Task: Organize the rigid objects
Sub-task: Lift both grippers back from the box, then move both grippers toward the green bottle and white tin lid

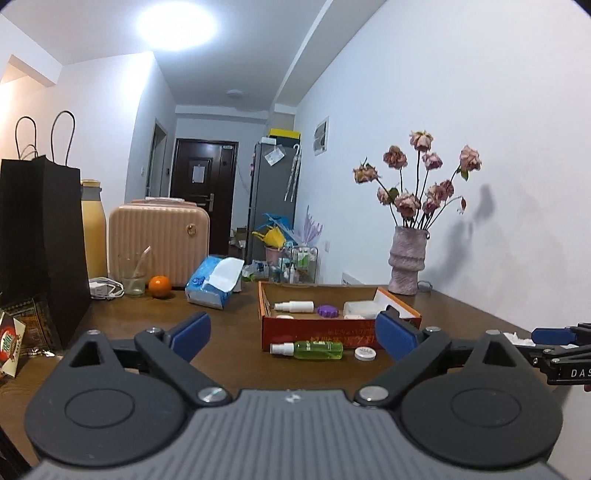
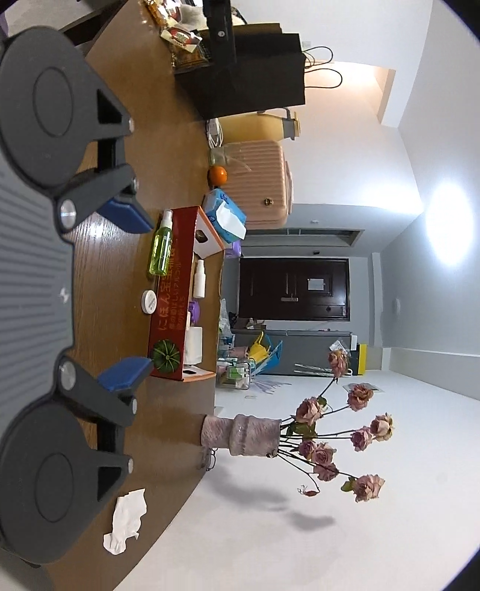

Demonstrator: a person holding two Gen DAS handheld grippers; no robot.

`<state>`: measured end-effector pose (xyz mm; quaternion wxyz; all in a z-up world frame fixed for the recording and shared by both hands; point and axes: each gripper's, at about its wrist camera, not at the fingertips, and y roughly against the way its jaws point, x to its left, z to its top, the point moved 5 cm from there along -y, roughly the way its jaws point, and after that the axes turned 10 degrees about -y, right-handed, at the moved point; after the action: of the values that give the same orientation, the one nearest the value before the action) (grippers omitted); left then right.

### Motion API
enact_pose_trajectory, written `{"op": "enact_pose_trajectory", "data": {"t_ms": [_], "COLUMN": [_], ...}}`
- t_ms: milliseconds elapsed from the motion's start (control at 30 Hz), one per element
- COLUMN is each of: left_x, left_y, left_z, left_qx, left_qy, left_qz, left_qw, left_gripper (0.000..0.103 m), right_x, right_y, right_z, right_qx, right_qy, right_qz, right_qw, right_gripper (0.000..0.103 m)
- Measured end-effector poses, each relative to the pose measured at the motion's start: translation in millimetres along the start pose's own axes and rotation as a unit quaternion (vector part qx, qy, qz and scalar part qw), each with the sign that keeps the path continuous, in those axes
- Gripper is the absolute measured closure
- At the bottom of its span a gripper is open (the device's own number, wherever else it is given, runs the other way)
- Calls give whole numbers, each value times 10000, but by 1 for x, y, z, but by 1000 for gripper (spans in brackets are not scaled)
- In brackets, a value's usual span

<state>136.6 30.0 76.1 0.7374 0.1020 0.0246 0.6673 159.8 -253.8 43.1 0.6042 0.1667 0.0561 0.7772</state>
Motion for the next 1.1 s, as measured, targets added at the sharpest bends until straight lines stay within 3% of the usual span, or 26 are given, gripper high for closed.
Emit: {"op": "enact_pose_trajectory", "data": {"t_ms": [333,600,900,1100], "left_x": [-12,-2,8,2], "left_y": [-31,-78,-147,-203], "left_z": [-39,-72,-81,-75], "left_qx": [644,1320,1739,1880], "left_qy": [-21,79,-103,-406], "left_qz": [-194,-208,-315,-754], "left_qw": [9977,9910,9842,9784], "left_gripper": [5,5,5,5], "right_x": [1,-2,-1,-8], "right_y": [-37,-86,-156,-202], "right_z": [-26,-41,-40,-29], "right_qx": [525,995,1362,1497], "right_qy": [-20,-50,55,244], "right_qz": [-6,-36,38,43], "right_qw": [9986,9950,9907,9884], "right_gripper": [28,28,29,30]}}
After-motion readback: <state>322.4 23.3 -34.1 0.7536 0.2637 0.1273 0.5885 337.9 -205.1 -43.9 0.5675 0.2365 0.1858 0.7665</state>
